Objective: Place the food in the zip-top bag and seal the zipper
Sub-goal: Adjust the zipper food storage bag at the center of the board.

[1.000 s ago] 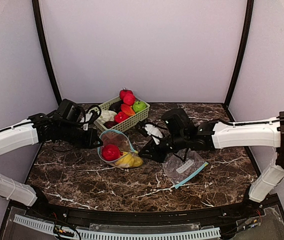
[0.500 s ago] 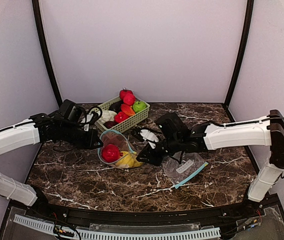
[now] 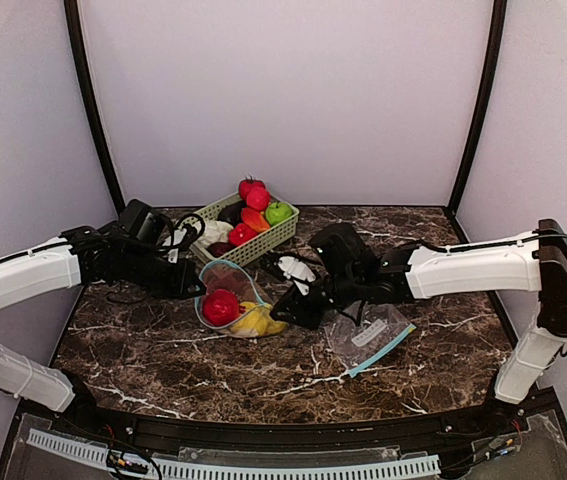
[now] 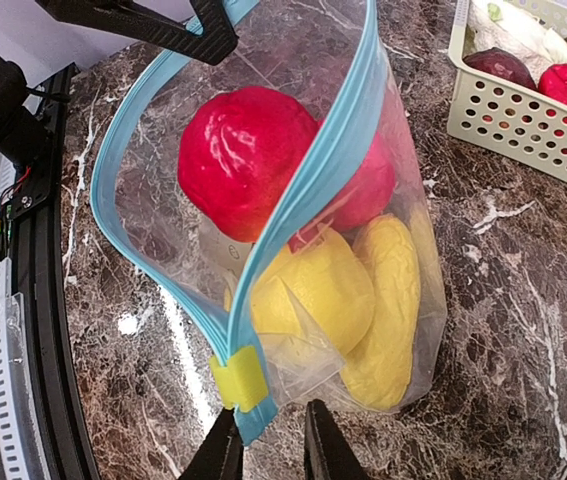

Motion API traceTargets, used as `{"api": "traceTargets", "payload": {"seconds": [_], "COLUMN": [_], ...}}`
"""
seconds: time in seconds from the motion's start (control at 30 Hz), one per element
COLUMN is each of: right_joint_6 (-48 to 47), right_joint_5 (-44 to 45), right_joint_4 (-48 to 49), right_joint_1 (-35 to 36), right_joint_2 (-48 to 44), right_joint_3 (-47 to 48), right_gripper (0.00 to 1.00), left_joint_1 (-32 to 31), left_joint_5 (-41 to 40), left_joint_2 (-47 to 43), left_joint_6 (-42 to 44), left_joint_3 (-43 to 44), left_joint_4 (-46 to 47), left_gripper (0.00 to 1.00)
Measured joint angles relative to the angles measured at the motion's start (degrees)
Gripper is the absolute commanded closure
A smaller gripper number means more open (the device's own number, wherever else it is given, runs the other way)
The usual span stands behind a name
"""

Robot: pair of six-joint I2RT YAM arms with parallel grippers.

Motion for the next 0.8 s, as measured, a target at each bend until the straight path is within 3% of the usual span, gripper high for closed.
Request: {"api": "traceTargets", "payload": {"seconds": [0.3, 0.4, 0.8], "right_joint_6": [0.0, -0.2, -1.0], "right_joint_5": [0.3, 0.6, 2.0], "right_joint_4": [0.9, 1.3, -1.9], "right_joint_1": [0.5, 0.5, 0.9], "right_joint_2": [0.0, 0.1, -2.1], "right_joint_3": [0.4, 0.6, 1.6], "right_gripper": [0.82, 1.00, 1.00], "left_joint_1": [0.3, 0.3, 1.3], "left_joint_5": [0.1, 0.1, -4.1], "left_joint_2": [0.0, 0.0, -0.2], "left_joint_6": [0.1, 0.1, 2.5], "left_joint_3": [0.1, 0.1, 4.3], "left_joint_4": [-0.5, -0.5, -6.8], "left_gripper": [0.99, 0.99, 0.99]}}
